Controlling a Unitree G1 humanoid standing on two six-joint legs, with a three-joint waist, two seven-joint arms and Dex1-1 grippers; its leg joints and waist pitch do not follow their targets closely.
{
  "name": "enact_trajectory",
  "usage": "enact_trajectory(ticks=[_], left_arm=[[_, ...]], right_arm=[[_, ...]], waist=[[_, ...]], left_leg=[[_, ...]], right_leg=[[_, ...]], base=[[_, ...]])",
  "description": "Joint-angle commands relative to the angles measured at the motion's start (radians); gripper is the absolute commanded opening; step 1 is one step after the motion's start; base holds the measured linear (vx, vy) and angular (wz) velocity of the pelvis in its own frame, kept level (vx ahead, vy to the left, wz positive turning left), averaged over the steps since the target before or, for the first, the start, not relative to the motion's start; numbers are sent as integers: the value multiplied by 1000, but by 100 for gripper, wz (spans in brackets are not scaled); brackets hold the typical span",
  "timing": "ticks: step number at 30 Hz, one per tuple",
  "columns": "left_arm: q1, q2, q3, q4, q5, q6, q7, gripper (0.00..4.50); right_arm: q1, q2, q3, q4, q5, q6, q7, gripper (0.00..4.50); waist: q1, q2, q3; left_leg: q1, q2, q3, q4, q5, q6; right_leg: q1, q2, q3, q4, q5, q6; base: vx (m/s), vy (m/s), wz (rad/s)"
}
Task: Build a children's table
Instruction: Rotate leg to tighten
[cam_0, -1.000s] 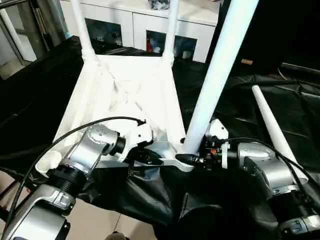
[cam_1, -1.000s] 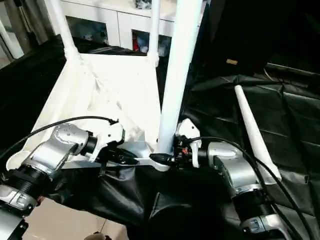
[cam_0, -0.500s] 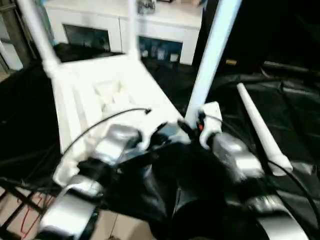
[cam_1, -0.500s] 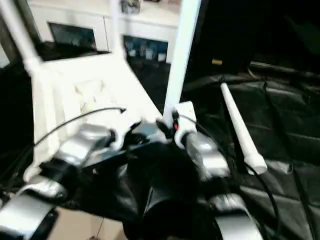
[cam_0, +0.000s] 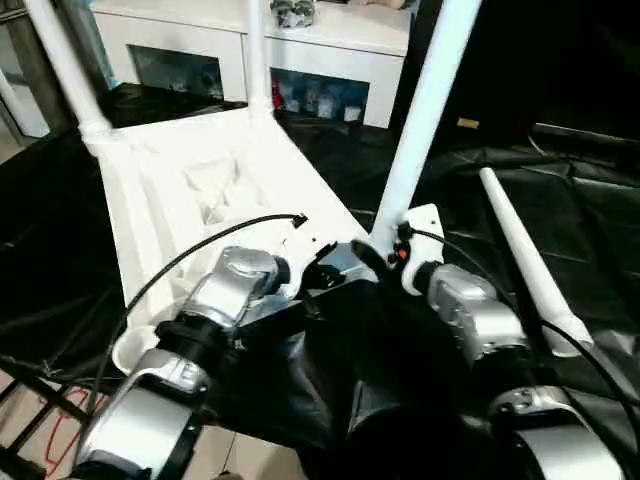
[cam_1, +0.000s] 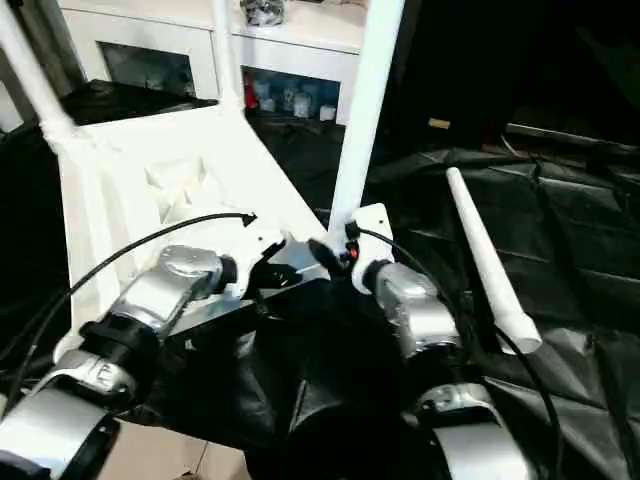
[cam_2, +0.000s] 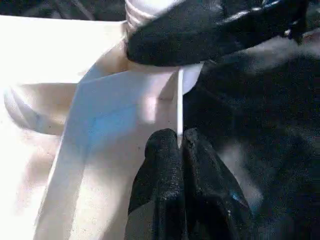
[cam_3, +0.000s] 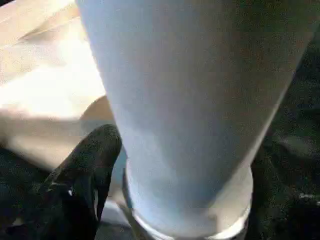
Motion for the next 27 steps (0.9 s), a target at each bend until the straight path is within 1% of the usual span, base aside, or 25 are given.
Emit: enact_trajectory(ticks=[1,2,4,5,6,7,8,9,11,12,13,15,16,17,20,22,25,27], left_arm=[[5,-9,-24,-58,-50,-52,-100,0],[9,0,-28,-65,-54,-55,-122,0],[17,24,-39,-80,-62,-59,-179,0],[21,36,-44,-87,-65,-68,-205,0],[21,36,-44,-87,-65,-68,-205,0],[31,64,-58,-106,-73,-83,-267,0],[31,64,-58,-106,-73,-83,-267,0],[36,83,-66,-114,-75,-90,-301,0],[42,109,-73,-120,-67,-101,-346,0],[43,116,-75,-123,-68,-103,-359,0],[45,122,-77,-125,-69,-102,-370,0],[46,127,-78,-125,-69,-105,-378,0],[46,127,-78,-125,-69,-105,-378,0],[46,131,-79,-124,-67,-105,-382,0],[45,133,-76,-118,-63,-109,-379,0],[46,135,-75,-120,-64,-109,-380,0],[47,132,-73,-120,-66,-105,-376,0],[40,110,-57,-102,-61,-83,-323,0]], right_arm=[[27,-18,49,-43,29,18,139,371],[35,-32,54,-59,36,22,171,371],[57,-69,68,-104,57,44,261,371],[66,-83,74,-120,63,52,297,371],[66,-83,74,-120,63,52,297,371],[88,-119,98,-155,67,65,372,371],[88,-119,98,-155,67,65,372,371],[101,-140,113,-173,67,70,411,371],[118,-169,132,-196,69,80,459,371],[122,-173,135,-203,69,83,466,358],[126,-175,138,-208,68,85,470,349],[131,-178,143,-216,68,89,476,340],[131,-178,143,-216,68,89,476,328],[137,-179,150,-222,65,89,479,328],[146,-176,155,-237,65,96,479,297],[155,-174,155,-255,71,109,480,292],[161,-173,154,-264,73,117,480,284],[161,-155,139,-244,65,115,434,283]], waist=[[2,4,-68],[3,5,-68],[5,7,-70],[5,7,-69],[8,8,-69],[10,11,-67],[12,9,-67],[15,9,-66],[21,11,-64],[25,12,-62],[26,11,-63],[24,10,-63],[24,10,-63],[24,10,-64],[25,8,-66],[25,4,-67],[26,5,-66],[27,2,-65]], left_leg=[[2,16,6,-54,-200,51],[1,16,5,-54,-191,53],[0,17,6,-52,-166,69],[0,17,6,-53,-163,71],[3,18,6,-52,-169,71],[2,19,6,-53,-177,66],[2,19,6,-54,-183,65],[2,19,7,-54,-190,63],[4,22,7,-56,-204,54],[7,23,8,-57,-229,41],[7,23,7,-58,-234,37],[6,22,5,-59,-238,27],[6,22,5,-59,-238,23],[7,22,5,-59,-236,23],[4,20,6,-56,-204,30],[3,19,6,-55,-190,36],[2,20,6,-55,-188,37],[3,20,6,-56,-198,35]], right_leg=[[53,-62,37,-67,-178,-214],[56,-61,36,-66,-158,-221],[57,-60,36,-59,-98,-241],[58,-59,35,-59,-92,-246],[56,-61,34,-60,-94,-252],[57,-62,35,-61,-107,-253],[57,-61,34,-62,-117,-250],[57,-61,35,-63,-130,-247],[55,-61,33,-65,-161,-239],[51,-62,34,-68,-204,-227],[50,-62,34,-69,-212,-225],[51,-64,34,-70,-229,-219],[50,-64,35,-70,-232,-216],[50,-64,35,-70,-228,-217],[53,-63,36,-64,-178,-222],[54,-62,35,-62,-166,-224],[54,-64,35,-63,-172,-223],[53,-65,35,-65,-195,-217]], base=[[0,0,0],[0,0,0],[0,0,0],[0,0,0],[0,0,0],[0,0,0],[0,0,0],[0,0,0],[0,0,0],[0,0,0],[0,0,0],[0,0,0],[0,0,0],[0,0,0],[0,0,0],[0,0,0],[0,0,0],[0,0,0]])
